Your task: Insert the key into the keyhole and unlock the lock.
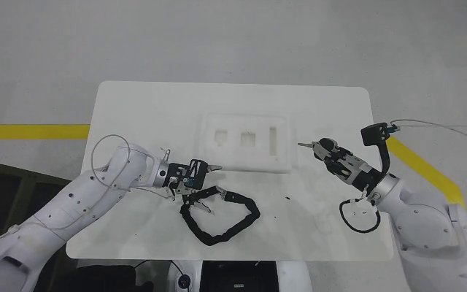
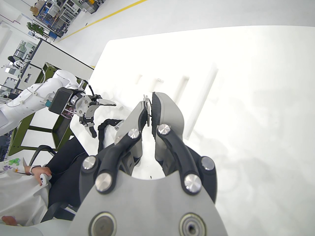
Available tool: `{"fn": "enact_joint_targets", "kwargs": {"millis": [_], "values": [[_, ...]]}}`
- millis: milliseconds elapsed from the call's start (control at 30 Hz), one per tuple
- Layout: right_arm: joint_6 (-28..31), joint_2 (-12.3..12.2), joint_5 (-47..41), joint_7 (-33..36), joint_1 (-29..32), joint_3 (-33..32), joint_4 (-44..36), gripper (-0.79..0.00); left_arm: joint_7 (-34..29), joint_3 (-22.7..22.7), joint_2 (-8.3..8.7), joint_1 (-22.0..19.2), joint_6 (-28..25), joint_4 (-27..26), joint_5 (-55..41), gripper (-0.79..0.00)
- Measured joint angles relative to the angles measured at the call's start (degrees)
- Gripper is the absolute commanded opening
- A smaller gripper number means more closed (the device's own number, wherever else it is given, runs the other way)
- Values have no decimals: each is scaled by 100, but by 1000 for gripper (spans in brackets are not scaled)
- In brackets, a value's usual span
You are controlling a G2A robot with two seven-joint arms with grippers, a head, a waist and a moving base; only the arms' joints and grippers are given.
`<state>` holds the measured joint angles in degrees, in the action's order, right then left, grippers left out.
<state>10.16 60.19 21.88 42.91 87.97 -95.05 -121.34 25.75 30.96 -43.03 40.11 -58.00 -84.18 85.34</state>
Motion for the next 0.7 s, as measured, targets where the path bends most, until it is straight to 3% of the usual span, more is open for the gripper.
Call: {"fn": "enact_joint_targets", "kwargs": {"millis": [333,433,700], "values": [[0,0,0,0,0,0,0,-785,-19,10,0,10,13,3,2,0],[0,0,0,0,0,0,0,-785,-301,54,16,49,25,-48,124,0],[0,0,0,0,0,0,0,-785,-492,-237,79,-3,0,-186,462,0]]}}
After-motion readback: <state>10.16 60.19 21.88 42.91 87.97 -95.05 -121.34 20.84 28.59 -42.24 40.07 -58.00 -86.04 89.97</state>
